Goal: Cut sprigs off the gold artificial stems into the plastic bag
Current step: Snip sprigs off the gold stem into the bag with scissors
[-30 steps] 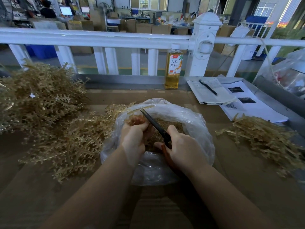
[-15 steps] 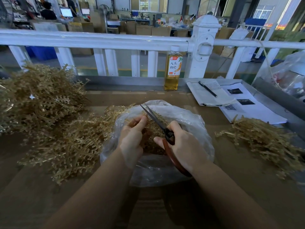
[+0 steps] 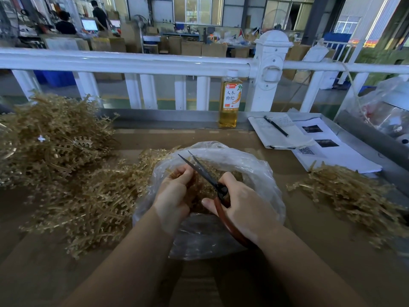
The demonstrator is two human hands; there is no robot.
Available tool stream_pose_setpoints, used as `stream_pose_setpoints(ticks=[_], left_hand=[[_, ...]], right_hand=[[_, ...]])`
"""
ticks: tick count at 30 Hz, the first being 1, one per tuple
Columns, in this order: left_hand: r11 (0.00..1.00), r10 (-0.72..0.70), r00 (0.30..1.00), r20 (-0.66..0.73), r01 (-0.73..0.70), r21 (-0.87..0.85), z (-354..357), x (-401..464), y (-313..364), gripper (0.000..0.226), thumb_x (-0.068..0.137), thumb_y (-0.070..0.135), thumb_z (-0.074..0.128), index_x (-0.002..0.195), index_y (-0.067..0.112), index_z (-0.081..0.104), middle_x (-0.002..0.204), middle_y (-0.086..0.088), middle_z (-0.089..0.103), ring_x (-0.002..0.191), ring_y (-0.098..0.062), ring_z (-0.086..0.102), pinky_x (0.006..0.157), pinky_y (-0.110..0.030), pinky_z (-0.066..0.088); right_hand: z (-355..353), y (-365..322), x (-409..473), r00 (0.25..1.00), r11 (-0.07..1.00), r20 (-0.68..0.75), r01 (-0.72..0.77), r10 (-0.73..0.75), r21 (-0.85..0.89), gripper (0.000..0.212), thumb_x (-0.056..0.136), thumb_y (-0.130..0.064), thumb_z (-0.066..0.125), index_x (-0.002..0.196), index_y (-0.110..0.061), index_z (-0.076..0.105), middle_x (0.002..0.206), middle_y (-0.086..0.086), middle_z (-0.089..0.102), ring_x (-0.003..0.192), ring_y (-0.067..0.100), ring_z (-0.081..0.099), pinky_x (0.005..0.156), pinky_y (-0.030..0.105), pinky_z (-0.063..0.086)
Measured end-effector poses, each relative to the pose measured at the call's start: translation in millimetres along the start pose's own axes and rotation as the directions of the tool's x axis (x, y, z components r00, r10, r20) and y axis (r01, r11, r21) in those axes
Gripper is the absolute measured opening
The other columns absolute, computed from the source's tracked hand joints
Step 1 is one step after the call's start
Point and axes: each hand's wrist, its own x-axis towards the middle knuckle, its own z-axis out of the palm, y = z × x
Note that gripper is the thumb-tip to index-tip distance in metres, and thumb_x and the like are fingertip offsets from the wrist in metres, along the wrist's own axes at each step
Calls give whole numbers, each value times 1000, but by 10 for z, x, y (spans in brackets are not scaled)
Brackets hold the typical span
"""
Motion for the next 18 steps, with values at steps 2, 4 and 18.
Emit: stream_pose_setpoints(ticks=[2,4,18], left_hand=[[1000,15,1000,-12,-15,20,7,5,-11,26,94,7,52,69,15,52,68,-7,66,56,-20,66,47,-28,53],[999,30,999,-17,-30,30,8,15,-20,27,93,6,53,68,15,52,71,-8,65,62,-22,65,56,-32,55],[1000,17,999,36,-16,-20,-23,35,-26,26,94,7,50,70,15,51,63,-5,65,56,-20,65,49,-30,55]], right_hand=[[-6,-22,-5,1000,1000,2,-1,1,-10,38,85,-63,53,102,-32,39,96,-7,59,91,12,58,80,34,51],[-4,-38,-3,1000,999,-3,-10,10,-40,39,86,-63,52,104,-30,40,96,-6,59,91,12,57,77,31,49],[46,-58,-2,1000,995,-21,-14,12,-99,38,87,-63,50,100,-31,33,91,-4,55,87,14,54,69,26,38]])
